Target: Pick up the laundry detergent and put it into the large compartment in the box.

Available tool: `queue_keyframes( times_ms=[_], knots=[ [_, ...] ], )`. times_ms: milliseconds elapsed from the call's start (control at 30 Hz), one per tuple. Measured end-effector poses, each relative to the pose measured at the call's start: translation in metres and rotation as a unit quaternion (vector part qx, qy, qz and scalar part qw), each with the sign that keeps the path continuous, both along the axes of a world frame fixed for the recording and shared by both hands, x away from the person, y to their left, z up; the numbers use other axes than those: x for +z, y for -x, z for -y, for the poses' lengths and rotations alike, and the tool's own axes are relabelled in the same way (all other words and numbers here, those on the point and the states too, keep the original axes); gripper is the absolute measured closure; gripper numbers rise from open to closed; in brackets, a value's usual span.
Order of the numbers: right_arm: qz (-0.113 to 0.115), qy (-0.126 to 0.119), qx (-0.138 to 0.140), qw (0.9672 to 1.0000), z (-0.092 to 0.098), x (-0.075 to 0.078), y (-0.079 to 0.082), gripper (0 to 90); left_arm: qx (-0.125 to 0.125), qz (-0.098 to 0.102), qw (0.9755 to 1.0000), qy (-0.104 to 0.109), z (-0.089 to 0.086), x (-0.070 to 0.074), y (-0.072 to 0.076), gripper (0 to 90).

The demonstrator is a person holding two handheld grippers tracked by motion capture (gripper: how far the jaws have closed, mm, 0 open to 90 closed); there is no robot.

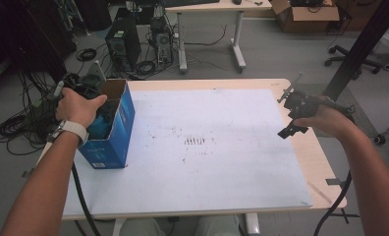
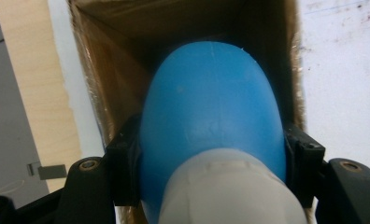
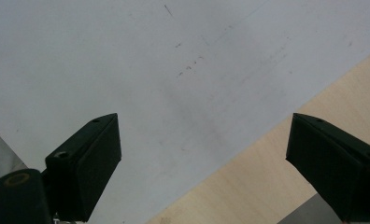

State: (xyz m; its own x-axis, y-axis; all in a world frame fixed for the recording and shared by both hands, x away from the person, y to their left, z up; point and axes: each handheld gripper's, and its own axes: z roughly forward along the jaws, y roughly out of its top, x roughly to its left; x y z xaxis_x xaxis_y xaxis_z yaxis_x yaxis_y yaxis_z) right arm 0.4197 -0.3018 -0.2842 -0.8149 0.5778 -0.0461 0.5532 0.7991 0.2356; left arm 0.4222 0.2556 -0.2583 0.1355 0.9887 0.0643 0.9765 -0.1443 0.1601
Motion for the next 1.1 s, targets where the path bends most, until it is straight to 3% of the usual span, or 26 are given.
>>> queue_keyframes(
  times_ms=[333,867,1100],
  knots=[
    [0.000,0.001,0.000,1.0000,0.000,-0.001,0.000,10.1,0.003,-0.010,0.9999,0.003,-0.002,-0.020,0.000,37.6],
    [-0.003,0.001,-0.001,1.0000,0.002,-0.005,0.000,10.0,0.019,-0.006,0.9997,0.011,-0.004,-0.022,-0.003,37.1],
    [-0.004,0.001,-0.003,1.0000,0.005,-0.005,0.001,10.0,0.021,-0.007,0.9997,0.013,-0.007,-0.022,-0.003,31.7]
  ],
)
